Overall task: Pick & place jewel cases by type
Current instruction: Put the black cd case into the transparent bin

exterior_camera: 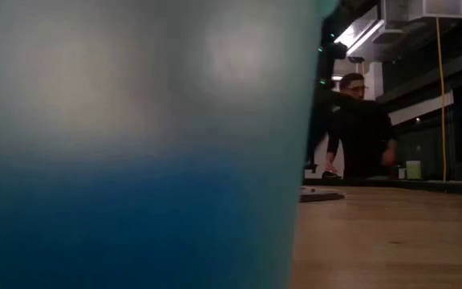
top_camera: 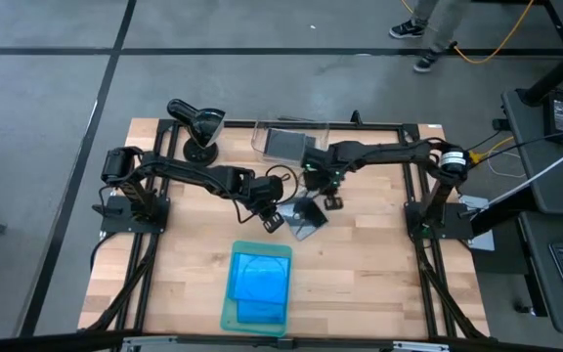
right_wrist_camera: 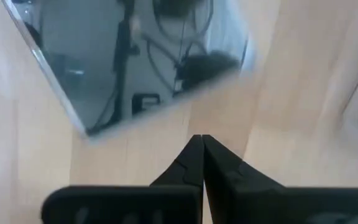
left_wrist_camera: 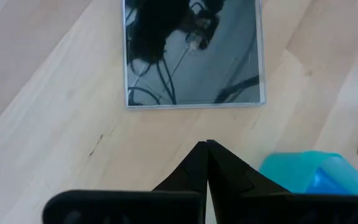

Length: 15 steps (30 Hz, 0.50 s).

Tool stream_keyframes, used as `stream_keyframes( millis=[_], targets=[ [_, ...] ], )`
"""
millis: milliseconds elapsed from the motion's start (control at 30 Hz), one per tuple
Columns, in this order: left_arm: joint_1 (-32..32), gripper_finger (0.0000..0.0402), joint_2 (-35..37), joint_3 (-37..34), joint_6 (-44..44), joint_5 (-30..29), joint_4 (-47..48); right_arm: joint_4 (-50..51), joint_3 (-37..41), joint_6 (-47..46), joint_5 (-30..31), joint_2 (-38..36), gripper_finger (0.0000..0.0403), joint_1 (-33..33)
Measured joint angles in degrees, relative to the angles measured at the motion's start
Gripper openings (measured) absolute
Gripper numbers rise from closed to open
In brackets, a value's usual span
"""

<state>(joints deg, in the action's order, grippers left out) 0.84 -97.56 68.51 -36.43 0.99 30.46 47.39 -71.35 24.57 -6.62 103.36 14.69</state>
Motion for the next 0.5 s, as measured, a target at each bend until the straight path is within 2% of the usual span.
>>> stream_keyframes(
  millis=[133, 300, 500],
  targets=[
    [0.0, 0.0003, 0.0, 0.0, 1.6, -0.2, 0.2, 0.8, 8.9, -4.8, -0.6, -3.8, 0.0012, 0.0],
    [0.1, 0.0001, 0.0, 0.0, 4.0, -1.5, 0.2, -5.8, 19.3, -10.4, -1.0, -9.6, 0.0012, -1.8],
    [1.2, 0.0003, 0.0, 0.0, 7.0, -1.3, 0.2, -11.7, 23.3, -14.9, -2.9, -10.9, 0.0005, -3.7]
  ],
)
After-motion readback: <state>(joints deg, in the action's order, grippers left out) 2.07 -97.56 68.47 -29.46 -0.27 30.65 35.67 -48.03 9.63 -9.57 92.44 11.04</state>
